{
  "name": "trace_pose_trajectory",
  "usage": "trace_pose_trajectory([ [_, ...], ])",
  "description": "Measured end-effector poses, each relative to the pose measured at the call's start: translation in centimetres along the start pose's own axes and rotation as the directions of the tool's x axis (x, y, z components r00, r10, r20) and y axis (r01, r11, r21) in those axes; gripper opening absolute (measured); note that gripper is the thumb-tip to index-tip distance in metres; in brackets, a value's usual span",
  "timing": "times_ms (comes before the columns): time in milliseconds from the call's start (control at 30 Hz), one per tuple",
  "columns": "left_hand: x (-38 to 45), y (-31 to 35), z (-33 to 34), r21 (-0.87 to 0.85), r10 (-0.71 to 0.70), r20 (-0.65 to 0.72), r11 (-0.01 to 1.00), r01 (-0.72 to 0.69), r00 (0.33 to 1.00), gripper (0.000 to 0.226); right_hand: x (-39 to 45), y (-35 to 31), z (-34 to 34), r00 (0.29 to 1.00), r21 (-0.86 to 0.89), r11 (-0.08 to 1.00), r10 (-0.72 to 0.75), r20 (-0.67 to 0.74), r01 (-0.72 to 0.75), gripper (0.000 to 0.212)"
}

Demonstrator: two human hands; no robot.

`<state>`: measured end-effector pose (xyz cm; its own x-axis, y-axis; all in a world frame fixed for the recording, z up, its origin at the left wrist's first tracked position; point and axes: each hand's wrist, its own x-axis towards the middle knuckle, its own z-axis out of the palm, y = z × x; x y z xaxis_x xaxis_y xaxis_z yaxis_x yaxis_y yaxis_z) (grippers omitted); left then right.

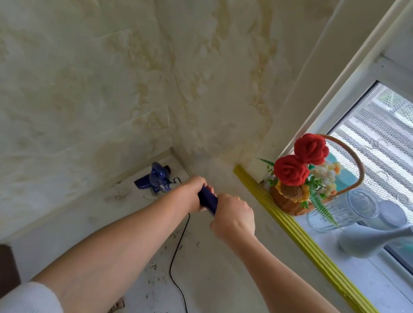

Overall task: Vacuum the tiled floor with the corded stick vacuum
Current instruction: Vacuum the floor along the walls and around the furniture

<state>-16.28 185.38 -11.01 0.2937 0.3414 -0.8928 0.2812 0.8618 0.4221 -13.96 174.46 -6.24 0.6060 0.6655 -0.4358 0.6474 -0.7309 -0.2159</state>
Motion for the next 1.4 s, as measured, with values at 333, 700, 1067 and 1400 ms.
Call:
trace_pose_trajectory([
  [333, 0.7, 1.9, -1.9, -0.191, -0.081, 0.013, 0.978, 0.083, 0.997, 0.028, 2.5, -3.0, 0.6, 0.997, -0.031, 0.998, -0.043, 0.065, 0.045, 0.029],
  [700, 1.9, 2.2, -2.6, -0.179, -0.01, 0.11, 0.983, 0.03, 0.994, 0.028, 3.6, -3.2, 0.7, 0.989, 0.061, 0.998, -0.015, 0.149, 0.006, 0.031],
  [1067, 1.5, 1.5, -0.2, 0.144, -0.016, 0.054, 0.99, 0.008, 0.998, 0.02, 4.5, -0.6, 0.8, 0.806, 0.483, 0.736, 0.141, 0.575, -0.474, 0.012],
  [1400, 2.9, -0.5, 0.3, -0.018, -0.038, 0.051, 0.999, 0.039, 0.998, 0.02, 3.5, 0.6, 2.1, 0.903, 0.386, 0.861, 0.168, 0.396, -0.33, 0.019],
])
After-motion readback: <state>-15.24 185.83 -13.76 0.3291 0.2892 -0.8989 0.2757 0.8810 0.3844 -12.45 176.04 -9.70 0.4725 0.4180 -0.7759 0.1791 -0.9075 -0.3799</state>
